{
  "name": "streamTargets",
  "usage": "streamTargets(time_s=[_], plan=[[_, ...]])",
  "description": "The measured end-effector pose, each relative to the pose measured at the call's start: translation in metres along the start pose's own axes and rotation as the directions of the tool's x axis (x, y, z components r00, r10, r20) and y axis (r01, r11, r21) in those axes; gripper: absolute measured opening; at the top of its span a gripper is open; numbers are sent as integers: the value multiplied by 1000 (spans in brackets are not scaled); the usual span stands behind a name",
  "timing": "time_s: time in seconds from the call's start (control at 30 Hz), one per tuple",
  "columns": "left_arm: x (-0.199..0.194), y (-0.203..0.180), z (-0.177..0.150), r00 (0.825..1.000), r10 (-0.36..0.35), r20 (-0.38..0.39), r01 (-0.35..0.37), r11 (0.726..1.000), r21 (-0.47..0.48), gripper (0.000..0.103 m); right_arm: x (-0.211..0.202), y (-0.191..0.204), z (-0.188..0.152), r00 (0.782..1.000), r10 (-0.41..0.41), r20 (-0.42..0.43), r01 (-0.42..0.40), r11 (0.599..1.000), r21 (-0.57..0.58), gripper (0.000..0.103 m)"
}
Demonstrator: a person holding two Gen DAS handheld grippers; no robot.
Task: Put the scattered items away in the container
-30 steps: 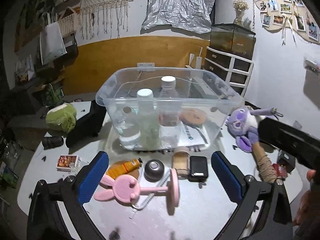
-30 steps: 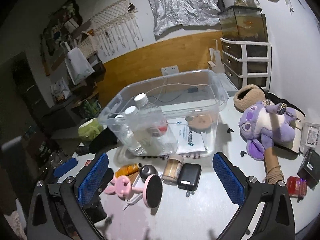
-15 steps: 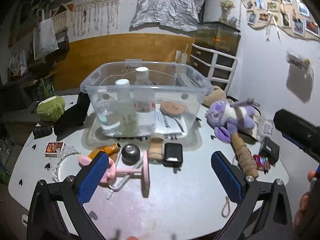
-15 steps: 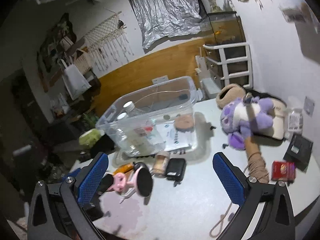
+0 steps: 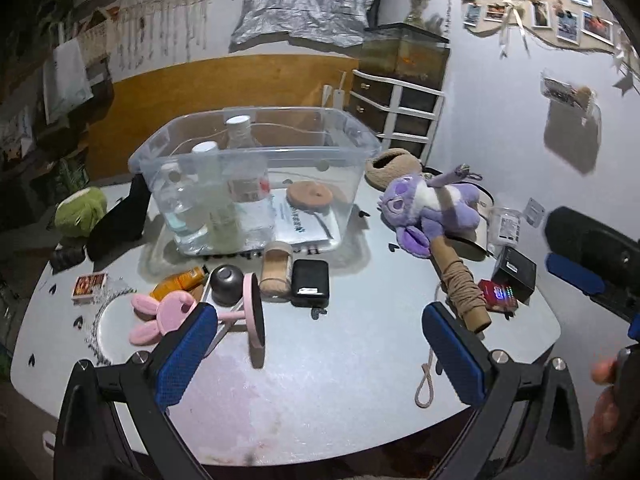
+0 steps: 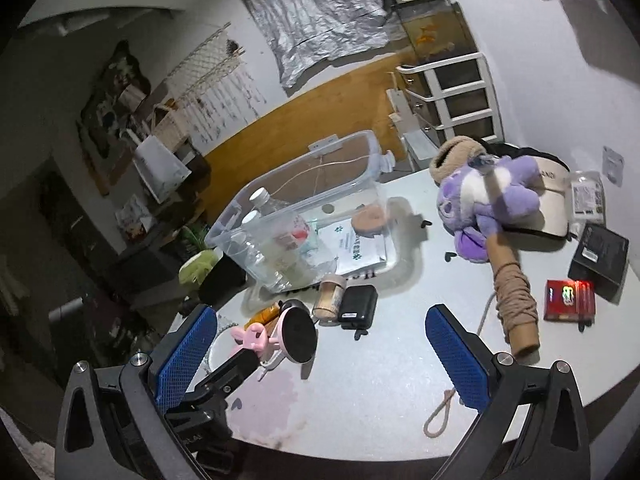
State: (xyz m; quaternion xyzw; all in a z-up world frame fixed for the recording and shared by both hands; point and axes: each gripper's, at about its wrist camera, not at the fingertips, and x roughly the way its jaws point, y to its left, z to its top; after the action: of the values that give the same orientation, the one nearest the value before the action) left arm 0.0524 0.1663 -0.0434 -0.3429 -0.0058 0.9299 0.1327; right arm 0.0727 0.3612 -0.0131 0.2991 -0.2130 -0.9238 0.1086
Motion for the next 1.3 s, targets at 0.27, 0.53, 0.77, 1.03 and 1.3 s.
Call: streamTargets(time_s=[0.27, 0.53, 0.77, 1.03, 1.3], plan=[[4, -2, -1, 1000, 4, -8, -4, 1000, 13, 103, 19, -52, -6, 986, -119, -115, 137, 975, 172, 100], [10, 8, 6, 1000, 4, -3, -4, 1000, 19, 102, 50, -88, -10, 955, -174, -238, 225, 952, 208, 55], [21, 29, 12, 999, 31, -30, -31, 999, -18, 102, 79, -122, 2, 896, -369, -245, 392, 919, 48, 55], [34, 55, 18, 996, 54, -66, -58, 997, -58, 102, 123, -171, 26, 844, -455, -285, 468, 883, -26, 55], [41, 73, 25, 995, 73, -74, -77, 996, -49, 102, 163, -200, 38, 784, -513, -349, 530, 846, -54, 66]])
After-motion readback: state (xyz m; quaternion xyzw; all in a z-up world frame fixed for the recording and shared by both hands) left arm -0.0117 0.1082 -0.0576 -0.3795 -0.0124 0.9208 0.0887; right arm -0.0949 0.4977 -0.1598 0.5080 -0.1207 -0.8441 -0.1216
